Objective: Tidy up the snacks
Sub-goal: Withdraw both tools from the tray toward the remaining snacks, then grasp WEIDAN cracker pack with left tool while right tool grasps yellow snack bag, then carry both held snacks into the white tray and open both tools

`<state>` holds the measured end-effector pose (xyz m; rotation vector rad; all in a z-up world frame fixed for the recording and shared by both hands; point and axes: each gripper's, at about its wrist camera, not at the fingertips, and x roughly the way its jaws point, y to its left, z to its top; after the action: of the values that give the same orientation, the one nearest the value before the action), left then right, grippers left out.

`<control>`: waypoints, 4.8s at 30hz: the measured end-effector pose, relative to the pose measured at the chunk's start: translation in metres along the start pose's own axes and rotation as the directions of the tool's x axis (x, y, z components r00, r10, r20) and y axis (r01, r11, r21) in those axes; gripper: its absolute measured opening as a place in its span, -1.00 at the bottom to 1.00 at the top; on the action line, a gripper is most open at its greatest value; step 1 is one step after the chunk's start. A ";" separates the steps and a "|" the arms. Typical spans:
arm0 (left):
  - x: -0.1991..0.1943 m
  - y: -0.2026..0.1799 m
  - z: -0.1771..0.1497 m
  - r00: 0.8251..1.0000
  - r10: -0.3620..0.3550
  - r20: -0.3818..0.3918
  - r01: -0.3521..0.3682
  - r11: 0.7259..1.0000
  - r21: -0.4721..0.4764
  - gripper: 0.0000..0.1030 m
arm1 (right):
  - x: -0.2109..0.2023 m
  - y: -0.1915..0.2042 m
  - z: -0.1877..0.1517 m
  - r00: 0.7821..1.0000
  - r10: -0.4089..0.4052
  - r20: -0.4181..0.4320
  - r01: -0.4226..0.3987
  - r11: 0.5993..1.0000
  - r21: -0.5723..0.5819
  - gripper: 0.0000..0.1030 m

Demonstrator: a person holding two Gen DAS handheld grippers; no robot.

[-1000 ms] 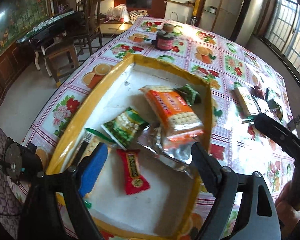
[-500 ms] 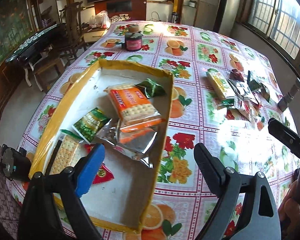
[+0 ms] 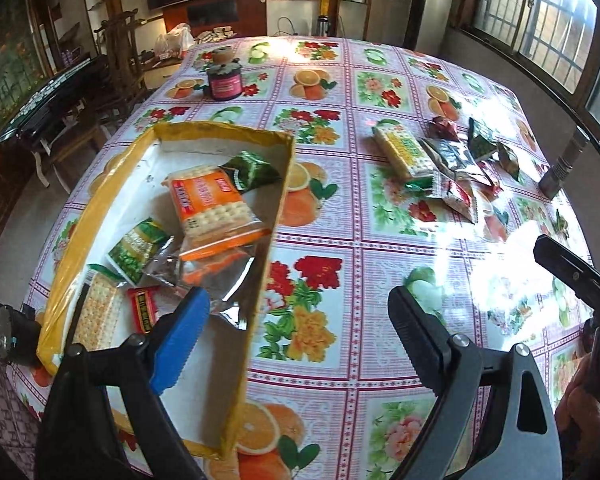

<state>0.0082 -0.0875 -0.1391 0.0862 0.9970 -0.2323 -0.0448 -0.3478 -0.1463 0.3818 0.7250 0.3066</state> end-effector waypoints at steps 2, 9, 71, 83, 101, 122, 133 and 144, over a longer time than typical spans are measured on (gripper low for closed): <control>0.002 -0.007 0.002 1.000 -0.011 -0.008 0.012 1.000 0.009 0.76 | -0.002 -0.006 -0.001 1.000 -0.008 0.001 0.008 1.000 0.004 0.32; 0.010 -0.027 0.014 0.998 -0.057 -0.023 0.057 0.998 0.021 0.76 | -0.001 -0.020 -0.001 0.999 -0.032 -0.009 0.032 0.999 0.011 0.32; 0.090 -0.071 0.088 0.997 -0.075 -0.032 0.075 0.997 0.025 -0.07 | 0.022 -0.104 0.075 0.958 -0.286 0.024 0.285 0.958 0.030 -0.17; 0.026 -0.043 0.042 0.999 -0.012 0.052 0.011 0.999 0.030 -0.07 | 0.002 -0.013 0.026 0.995 -0.093 0.023 0.094 0.994 -0.050 -0.18; -0.011 -0.008 0.004 0.997 0.001 0.078 0.000 1.000 -0.008 -0.07 | 0.022 0.053 -0.002 0.998 0.006 -0.061 -0.015 0.989 -0.149 -0.17; -0.023 0.006 -0.001 0.995 -0.003 0.099 0.006 1.000 -0.030 -0.07 | 0.028 0.070 -0.006 0.996 0.009 -0.084 -0.024 0.984 -0.178 -0.14; -0.027 0.009 -0.003 0.995 -0.005 0.101 0.008 0.999 -0.033 -0.07 | 0.027 0.073 -0.009 0.996 0.008 -0.087 -0.024 0.983 -0.183 -0.12; -0.034 0.041 -0.011 0.994 0.014 0.109 -0.005 0.996 -0.088 -0.07 | 0.042 0.091 -0.010 0.992 0.037 -0.121 -0.061 0.977 -0.203 -0.12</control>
<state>-0.0092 -0.0405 -0.1184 -0.0020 0.8963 -0.1823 -0.0346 -0.2484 -0.1373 0.1855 0.7906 0.4496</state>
